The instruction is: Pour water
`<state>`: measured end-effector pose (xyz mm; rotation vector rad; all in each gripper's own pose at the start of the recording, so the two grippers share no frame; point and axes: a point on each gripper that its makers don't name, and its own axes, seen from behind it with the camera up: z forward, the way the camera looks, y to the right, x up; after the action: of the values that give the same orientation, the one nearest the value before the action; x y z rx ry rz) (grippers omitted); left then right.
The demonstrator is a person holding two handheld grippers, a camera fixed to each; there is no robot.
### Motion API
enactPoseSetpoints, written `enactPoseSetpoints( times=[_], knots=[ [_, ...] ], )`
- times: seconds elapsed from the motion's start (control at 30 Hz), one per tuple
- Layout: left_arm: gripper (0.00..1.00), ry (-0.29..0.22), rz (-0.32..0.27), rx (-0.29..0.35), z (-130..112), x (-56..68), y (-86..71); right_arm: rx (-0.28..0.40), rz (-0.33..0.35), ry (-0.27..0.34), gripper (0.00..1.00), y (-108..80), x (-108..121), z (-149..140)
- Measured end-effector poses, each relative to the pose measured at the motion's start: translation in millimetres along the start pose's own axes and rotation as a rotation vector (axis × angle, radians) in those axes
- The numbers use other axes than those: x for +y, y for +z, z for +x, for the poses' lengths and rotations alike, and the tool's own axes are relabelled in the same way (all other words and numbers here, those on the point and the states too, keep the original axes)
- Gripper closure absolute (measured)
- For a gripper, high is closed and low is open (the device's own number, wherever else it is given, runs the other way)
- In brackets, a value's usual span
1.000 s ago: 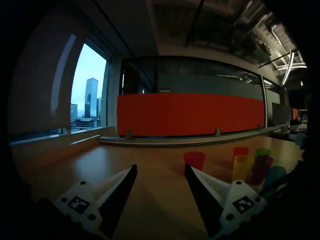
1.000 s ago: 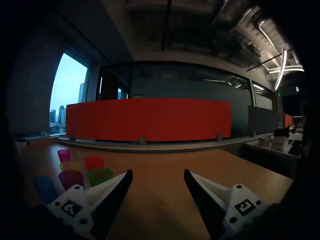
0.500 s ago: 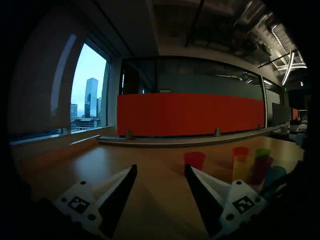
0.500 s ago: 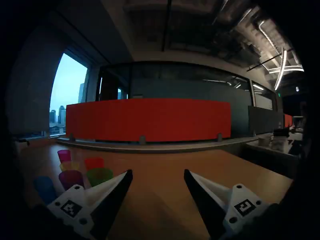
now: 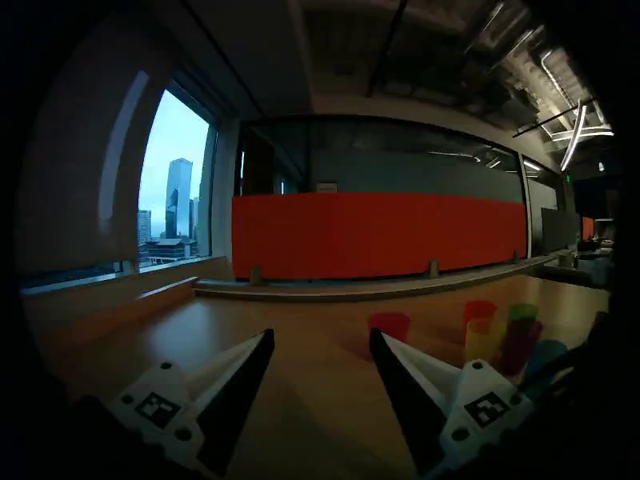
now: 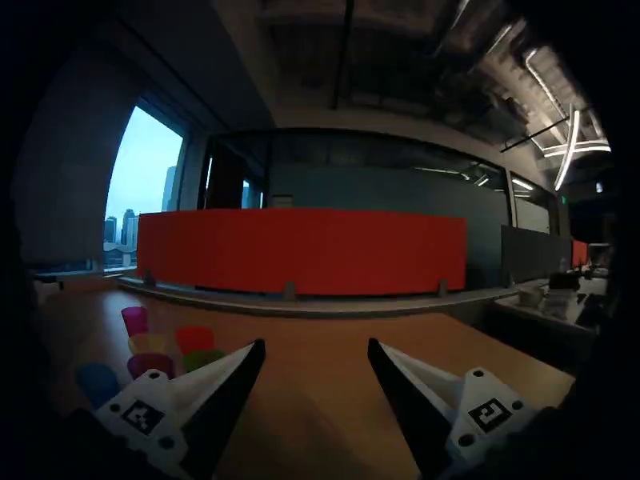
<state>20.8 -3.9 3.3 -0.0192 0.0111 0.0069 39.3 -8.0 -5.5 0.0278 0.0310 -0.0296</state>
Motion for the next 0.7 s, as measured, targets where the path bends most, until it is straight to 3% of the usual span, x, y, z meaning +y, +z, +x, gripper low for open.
enactPoseSetpoints(
  times=[0.3,0.7],
  knots=[
    [0.12,0.024,-0.023,0.001,44,1.2,0.7,-0.016,0.029,0.004,0.01,1.6,-5,34],
    [0.12,0.026,-0.083,0.011,103,17.4,4.8,-0.056,0.057,0.015,0.01,6.3,-8,81]
  ],
)
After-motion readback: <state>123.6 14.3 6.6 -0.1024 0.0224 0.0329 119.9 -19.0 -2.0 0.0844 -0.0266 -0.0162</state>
